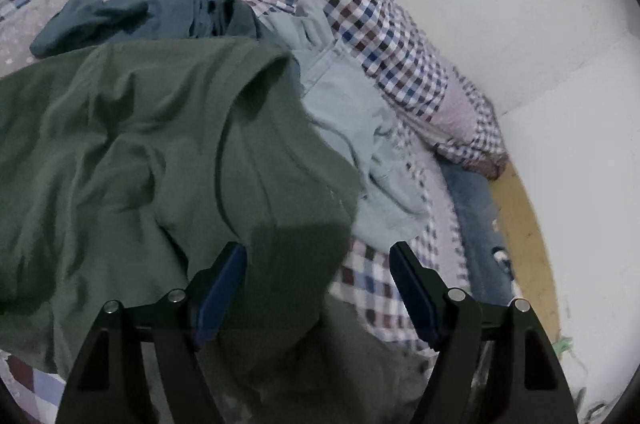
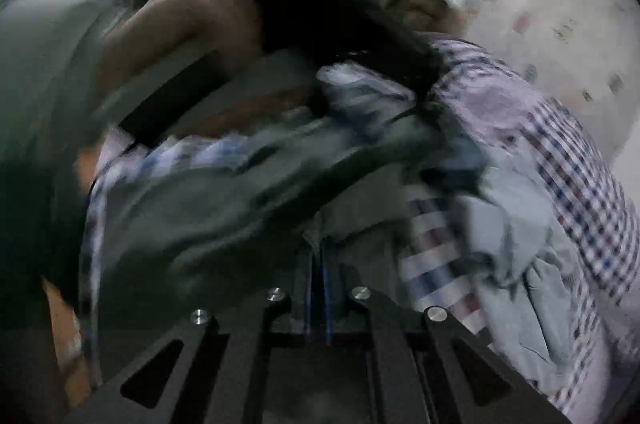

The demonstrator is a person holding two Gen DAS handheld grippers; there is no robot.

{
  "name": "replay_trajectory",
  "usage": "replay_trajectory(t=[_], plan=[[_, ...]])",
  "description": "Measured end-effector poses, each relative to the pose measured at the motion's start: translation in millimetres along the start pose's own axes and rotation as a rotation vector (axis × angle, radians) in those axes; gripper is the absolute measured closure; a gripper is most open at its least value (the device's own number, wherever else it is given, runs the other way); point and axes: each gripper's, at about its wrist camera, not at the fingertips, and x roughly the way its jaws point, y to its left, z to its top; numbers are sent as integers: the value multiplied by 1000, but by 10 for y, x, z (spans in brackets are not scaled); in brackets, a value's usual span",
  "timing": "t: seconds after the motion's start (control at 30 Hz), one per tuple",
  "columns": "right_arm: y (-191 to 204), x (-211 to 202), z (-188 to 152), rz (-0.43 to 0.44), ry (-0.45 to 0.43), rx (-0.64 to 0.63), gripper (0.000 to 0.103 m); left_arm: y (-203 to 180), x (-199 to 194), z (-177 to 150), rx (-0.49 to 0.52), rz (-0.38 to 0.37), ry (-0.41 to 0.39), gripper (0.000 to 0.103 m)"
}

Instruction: Fold clothes

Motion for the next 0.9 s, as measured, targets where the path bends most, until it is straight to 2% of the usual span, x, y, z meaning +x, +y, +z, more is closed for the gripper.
replay_trajectory(t=[0.07,0.1,0.13,0.2,0.27,0.33,0.37,0.47,0.53,0.6,0.73,0.83,0.9], plan=[[216,68,-69,-3,40,-46,97,-1,39,-21,15,39,12,26],[286,97,-97,-6,56,-55,97,17,64,-31,17,72,19,31],[292,99,-112,-6,64,-51,96,50,73,-33,9,114,20,57],[228,56,-116,17,58,-17,88,185,25,-27,-47,157,2,93],[86,-35,-94,65,28,45,62,362,-62,-13,-127,176,-27,95],[-57,-127,-71,113,-1,107,56,487,-153,2,-169,214,-60,96],[-240,-154,-62,124,-29,182,53,545,-212,1,-187,233,-77,96],[-790,-107,-34,132,-72,390,52,696,-306,-8,-236,232,-87,96],[-1139,98,6,141,-54,476,52,760,-339,-23,-251,243,-83,96],[-1371,337,89,202,-29,537,52,790,-345,-31,-260,246,-86,96],[-1646,963,229,306,64,616,52,825,-349,-50,-268,246,-87,96],[-1739,1320,305,437,94,673,52,829,-348,-46,-273,244,-86,96],[-1760,1509,355,462,121,685,52,836,-356,-43,-278,241,-85,96]])
